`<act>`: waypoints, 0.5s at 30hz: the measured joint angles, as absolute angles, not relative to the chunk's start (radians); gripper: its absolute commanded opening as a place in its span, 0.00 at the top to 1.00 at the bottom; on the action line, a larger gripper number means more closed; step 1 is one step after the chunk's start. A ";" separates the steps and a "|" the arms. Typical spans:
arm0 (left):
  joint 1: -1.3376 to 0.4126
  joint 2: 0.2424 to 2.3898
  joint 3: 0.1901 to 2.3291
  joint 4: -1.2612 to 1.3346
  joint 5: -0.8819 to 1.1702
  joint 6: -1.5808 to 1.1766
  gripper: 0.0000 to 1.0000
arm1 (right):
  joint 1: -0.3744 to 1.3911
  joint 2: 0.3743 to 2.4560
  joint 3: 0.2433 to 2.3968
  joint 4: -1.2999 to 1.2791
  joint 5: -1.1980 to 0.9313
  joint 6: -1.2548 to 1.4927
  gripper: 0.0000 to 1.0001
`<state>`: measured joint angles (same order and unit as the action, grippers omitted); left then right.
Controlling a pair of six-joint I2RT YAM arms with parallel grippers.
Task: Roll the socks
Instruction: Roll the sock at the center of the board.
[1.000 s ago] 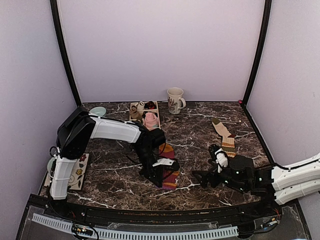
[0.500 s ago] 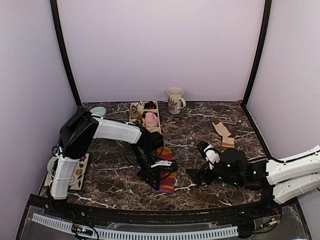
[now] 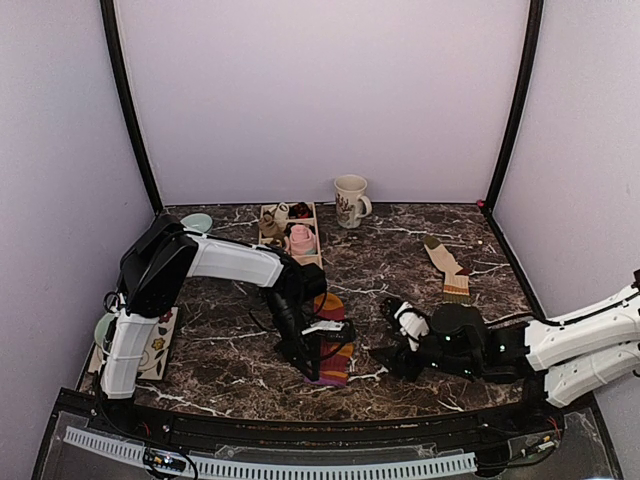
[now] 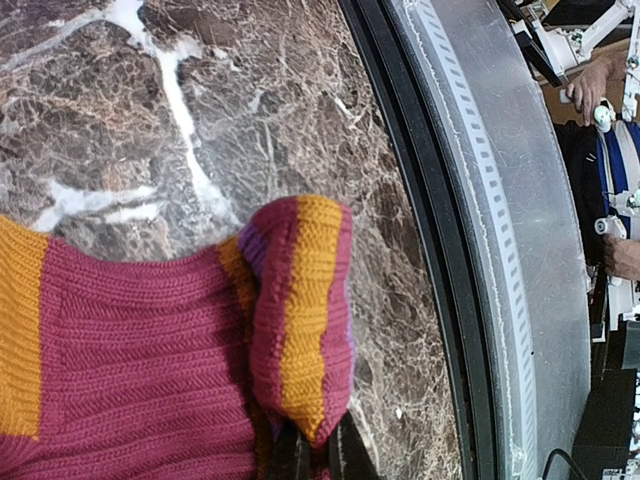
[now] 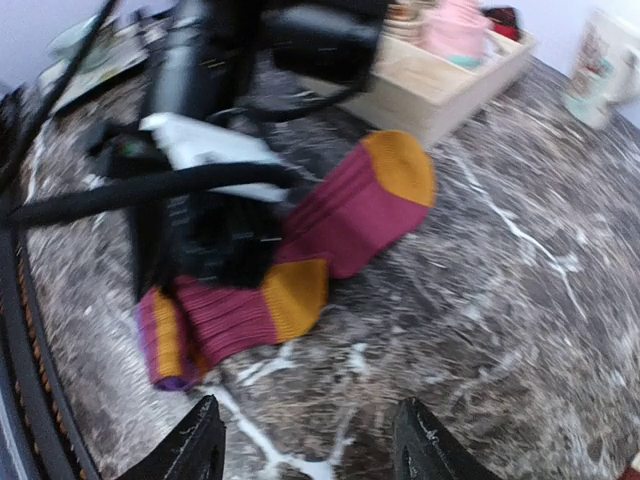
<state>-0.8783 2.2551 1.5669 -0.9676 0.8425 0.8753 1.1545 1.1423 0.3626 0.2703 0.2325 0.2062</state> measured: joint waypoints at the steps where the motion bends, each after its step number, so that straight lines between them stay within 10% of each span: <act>1: -0.878 2.255 1.567 -0.968 0.843 0.874 1.00 | 1.182 1.161 0.371 0.274 0.231 0.184 0.44; 15: -0.875 2.259 1.567 -0.969 0.850 0.860 1.00 | 1.340 1.506 0.509 0.477 0.126 -0.175 0.57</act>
